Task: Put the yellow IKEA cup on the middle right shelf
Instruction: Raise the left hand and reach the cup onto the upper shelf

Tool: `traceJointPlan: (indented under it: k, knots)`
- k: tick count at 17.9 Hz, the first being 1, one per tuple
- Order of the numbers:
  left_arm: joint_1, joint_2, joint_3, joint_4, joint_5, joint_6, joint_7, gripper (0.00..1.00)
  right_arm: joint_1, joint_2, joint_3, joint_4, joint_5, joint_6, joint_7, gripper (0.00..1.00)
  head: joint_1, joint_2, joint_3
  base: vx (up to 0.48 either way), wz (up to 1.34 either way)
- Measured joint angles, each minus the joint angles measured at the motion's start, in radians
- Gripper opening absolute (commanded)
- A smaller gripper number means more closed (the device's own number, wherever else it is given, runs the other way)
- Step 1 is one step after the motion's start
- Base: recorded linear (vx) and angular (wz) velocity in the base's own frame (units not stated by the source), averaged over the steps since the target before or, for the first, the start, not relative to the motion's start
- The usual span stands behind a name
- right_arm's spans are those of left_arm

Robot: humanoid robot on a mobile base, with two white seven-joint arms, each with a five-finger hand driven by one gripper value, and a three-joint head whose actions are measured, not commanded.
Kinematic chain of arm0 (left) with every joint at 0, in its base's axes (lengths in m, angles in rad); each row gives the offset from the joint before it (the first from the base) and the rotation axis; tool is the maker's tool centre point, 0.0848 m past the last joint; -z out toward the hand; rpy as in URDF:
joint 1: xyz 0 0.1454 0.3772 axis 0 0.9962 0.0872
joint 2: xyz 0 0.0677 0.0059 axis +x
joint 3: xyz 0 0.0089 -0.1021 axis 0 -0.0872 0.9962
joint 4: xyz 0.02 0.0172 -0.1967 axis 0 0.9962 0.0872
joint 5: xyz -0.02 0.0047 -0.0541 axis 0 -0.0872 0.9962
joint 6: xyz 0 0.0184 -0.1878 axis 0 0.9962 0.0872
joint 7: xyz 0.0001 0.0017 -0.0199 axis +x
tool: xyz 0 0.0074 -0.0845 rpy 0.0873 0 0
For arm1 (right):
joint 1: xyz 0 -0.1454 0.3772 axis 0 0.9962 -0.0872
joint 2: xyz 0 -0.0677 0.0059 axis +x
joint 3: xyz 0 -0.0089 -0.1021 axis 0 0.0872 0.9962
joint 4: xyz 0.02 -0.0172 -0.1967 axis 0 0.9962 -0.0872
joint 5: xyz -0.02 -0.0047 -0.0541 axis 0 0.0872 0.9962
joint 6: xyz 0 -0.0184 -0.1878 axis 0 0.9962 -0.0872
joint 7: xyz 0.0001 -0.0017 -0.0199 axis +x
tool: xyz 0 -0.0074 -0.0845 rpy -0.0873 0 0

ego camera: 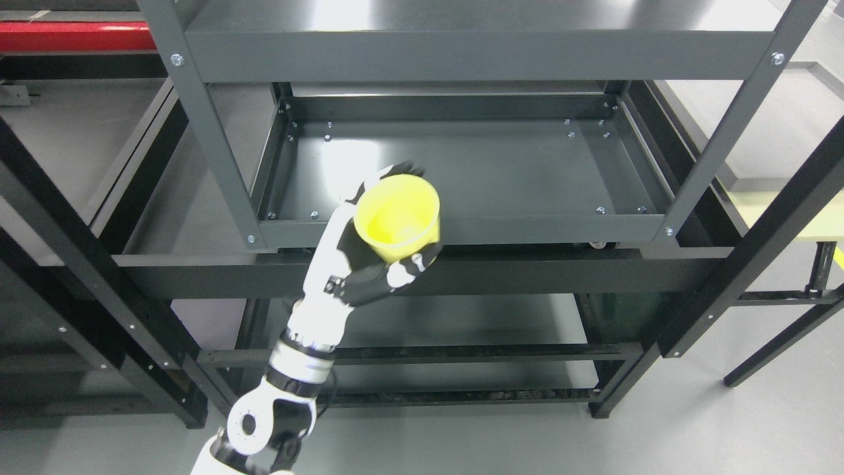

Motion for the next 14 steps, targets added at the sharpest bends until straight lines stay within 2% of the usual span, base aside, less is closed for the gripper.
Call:
traceJointPlan:
  k: [8,12,14]
  knots:
    - [-0.253,0.000,-0.182,-0.014,0.086,0.005,0.001,0.00,0.000,0.000,0.000,0.000,0.000,0.000,0.000,0.99,0.0000,0.000,0.000,0.099,0.03]
    - [-0.378,0.000,-0.215,-0.017,0.131,0.013,0.016,0.00,0.000,0.000,0.000,0.000,0.000,0.000,0.000,0.99,0.0000,0.000,0.000,0.119,0.16]
    - [-0.444,0.000,-0.216,-0.019,0.155,0.069,0.078,0.00,0.000,0.000,0.000,0.000,0.000,0.000,0.000,0.99,0.0000,0.000,0.000,0.060,0.06]
